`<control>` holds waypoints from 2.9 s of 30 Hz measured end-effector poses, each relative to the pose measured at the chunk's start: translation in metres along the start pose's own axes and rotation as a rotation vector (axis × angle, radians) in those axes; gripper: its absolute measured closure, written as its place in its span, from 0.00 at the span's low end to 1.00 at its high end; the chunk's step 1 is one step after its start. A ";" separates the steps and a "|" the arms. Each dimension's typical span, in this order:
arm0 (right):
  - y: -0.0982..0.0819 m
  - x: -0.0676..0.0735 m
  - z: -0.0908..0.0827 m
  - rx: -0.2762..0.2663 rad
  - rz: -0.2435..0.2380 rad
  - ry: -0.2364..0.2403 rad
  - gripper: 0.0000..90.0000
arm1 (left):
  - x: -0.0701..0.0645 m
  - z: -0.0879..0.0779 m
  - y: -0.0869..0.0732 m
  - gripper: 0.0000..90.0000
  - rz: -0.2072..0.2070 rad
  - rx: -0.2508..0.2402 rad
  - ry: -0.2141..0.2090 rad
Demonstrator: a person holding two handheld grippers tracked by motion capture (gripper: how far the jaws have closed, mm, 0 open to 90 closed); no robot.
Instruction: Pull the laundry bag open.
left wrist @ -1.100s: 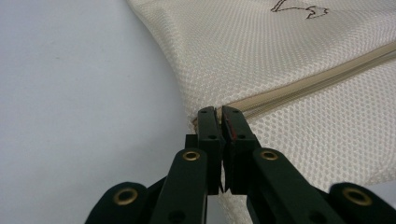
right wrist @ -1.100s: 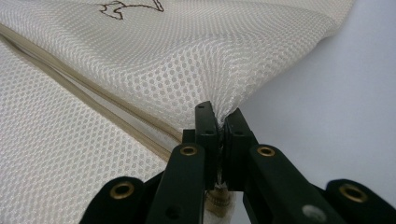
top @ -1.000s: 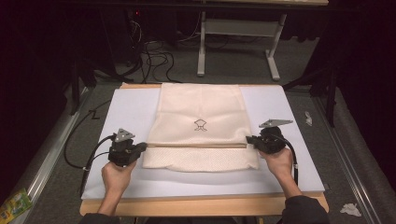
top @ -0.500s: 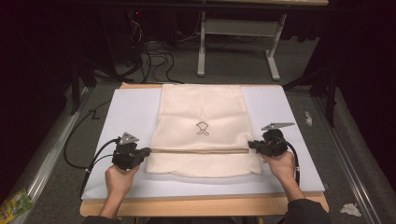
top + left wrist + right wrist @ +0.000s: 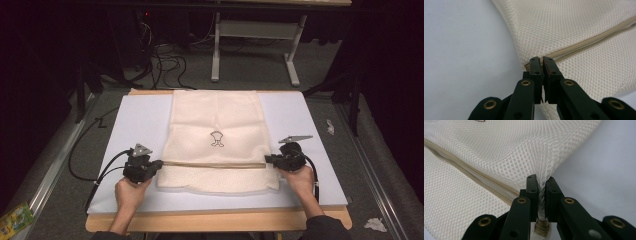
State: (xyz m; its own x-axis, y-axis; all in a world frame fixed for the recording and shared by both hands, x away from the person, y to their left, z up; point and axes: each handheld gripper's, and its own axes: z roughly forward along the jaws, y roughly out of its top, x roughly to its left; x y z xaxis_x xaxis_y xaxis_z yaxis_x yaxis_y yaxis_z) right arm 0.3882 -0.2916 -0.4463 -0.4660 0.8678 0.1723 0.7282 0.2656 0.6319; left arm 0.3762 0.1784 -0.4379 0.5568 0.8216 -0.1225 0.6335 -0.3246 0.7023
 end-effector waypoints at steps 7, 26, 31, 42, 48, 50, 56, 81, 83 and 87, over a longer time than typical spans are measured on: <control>-0.004 -0.002 0.004 0.015 0.010 -0.002 0.83 | 0.002 0.008 -0.004 0.93 -0.005 0.019 -0.001; -0.007 -0.005 -0.025 -0.158 0.002 -0.096 0.62 | 0.016 -0.019 -0.004 0.70 -0.012 -0.147 0.005; -0.010 -0.010 -0.033 -0.193 0.026 -0.101 0.62 | 0.022 -0.028 -0.005 0.64 -0.028 -0.189 0.025; -0.022 -0.028 -0.052 -0.269 0.076 -0.134 0.63 | 0.039 -0.038 -0.011 0.61 -0.073 -0.244 0.074; -0.029 -0.040 -0.058 -0.293 0.112 -0.147 0.63 | 0.046 -0.036 -0.010 0.60 -0.085 -0.241 0.099; -0.031 -0.044 -0.059 -0.299 0.126 -0.153 0.63 | 0.047 -0.035 -0.009 0.59 -0.085 -0.244 0.110; -0.037 -0.054 -0.055 -0.301 0.156 -0.174 0.63 | 0.052 -0.028 -0.009 0.58 -0.097 -0.242 0.127; -0.049 -0.066 -0.032 -0.276 0.171 -0.239 0.63 | 0.060 0.013 -0.008 0.57 -0.093 -0.199 0.198; -0.049 -0.067 -0.029 -0.275 0.171 -0.244 0.63 | 0.060 0.016 -0.008 0.56 -0.094 -0.195 0.203; -0.049 -0.066 -0.026 -0.271 0.166 -0.254 0.63 | 0.061 0.022 -0.009 0.57 -0.100 -0.189 0.206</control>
State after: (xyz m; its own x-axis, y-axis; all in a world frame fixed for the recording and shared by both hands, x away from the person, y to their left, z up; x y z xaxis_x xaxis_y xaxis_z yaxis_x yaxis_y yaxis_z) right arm 0.3698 -0.3725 -0.4692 -0.1895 0.9748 0.1179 0.6081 0.0223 0.7935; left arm 0.4165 0.2213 -0.4674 0.3636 0.9292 -0.0659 0.5574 -0.1603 0.8146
